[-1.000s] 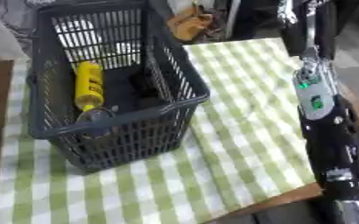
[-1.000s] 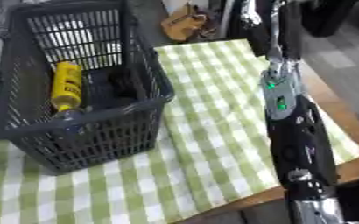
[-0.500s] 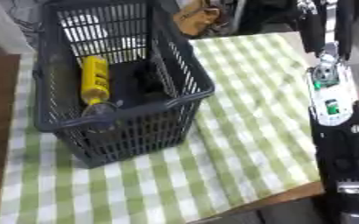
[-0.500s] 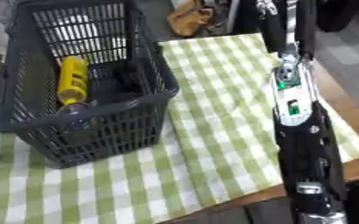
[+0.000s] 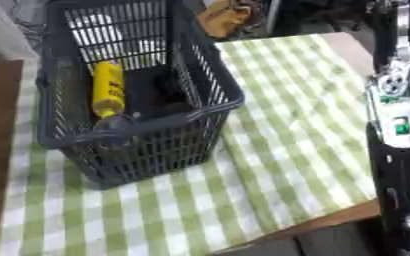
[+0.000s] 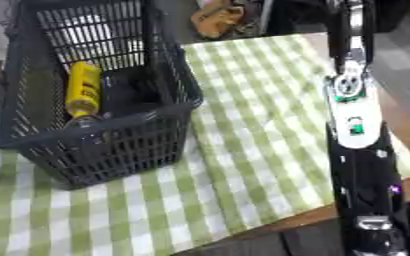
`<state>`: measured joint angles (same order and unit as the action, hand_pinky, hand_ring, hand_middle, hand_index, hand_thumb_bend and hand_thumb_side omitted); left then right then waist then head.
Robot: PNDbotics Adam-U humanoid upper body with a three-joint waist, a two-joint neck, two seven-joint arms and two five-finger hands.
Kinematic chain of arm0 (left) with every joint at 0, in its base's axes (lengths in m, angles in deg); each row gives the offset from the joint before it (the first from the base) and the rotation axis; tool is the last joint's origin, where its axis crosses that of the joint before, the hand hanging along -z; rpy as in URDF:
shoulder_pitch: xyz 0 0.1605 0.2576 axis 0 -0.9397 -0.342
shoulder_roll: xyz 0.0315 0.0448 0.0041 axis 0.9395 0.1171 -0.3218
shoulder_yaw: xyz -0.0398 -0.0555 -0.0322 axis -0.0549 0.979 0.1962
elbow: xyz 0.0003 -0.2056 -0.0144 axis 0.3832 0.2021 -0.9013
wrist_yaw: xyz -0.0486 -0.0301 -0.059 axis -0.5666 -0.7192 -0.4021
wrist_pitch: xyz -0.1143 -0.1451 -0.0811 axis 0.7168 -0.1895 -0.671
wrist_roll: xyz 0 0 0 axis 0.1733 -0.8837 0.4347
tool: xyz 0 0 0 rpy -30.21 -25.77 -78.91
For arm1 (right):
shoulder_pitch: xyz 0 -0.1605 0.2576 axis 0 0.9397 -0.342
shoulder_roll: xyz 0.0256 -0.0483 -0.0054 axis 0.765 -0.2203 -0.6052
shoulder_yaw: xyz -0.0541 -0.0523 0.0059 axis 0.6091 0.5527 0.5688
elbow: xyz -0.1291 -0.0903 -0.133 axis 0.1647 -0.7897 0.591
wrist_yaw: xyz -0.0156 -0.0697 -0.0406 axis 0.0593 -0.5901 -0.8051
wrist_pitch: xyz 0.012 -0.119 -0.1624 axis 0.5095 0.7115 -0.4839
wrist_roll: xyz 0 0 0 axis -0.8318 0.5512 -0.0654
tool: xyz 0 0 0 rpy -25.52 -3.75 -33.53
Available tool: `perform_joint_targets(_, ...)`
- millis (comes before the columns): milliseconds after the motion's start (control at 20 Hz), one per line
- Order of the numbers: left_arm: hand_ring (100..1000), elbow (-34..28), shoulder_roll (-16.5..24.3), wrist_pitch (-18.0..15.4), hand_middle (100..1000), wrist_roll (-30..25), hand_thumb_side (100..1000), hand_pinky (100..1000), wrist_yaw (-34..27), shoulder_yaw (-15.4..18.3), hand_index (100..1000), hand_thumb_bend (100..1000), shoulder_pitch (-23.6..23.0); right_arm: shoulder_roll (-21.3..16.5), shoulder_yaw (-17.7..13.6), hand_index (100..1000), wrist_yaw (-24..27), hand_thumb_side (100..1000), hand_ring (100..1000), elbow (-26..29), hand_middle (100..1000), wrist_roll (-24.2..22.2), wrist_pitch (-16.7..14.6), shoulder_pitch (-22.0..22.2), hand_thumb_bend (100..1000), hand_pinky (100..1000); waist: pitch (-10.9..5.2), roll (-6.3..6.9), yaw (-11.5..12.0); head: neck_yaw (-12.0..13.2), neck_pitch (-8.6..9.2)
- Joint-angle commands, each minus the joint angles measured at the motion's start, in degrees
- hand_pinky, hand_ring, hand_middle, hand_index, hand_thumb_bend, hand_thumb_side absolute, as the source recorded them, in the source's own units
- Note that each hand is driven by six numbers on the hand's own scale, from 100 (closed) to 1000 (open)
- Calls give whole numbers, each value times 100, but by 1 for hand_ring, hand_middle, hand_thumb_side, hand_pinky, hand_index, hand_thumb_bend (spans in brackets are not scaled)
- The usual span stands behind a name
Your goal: Pick up objects on the table and place them in the box.
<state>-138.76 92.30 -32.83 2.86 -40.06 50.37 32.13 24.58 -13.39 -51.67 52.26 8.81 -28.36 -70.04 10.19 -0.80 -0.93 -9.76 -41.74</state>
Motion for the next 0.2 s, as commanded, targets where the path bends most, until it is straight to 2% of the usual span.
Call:
perform_joint_targets(50,967,-116,121,-12,848,91,818,441,-1,15,794,616,87,-81,-98,783,229,522,638,276,708,-66,56,30,100,470,-91,111,-8,82,13)
perform_joint_targets(200,961,-132,114,-30,843,142,813,440,-15,4,791,603,99,-45,-147,778,297,536,632,402,699,-51,137,119,100,465,-78,123,-3,126,33)
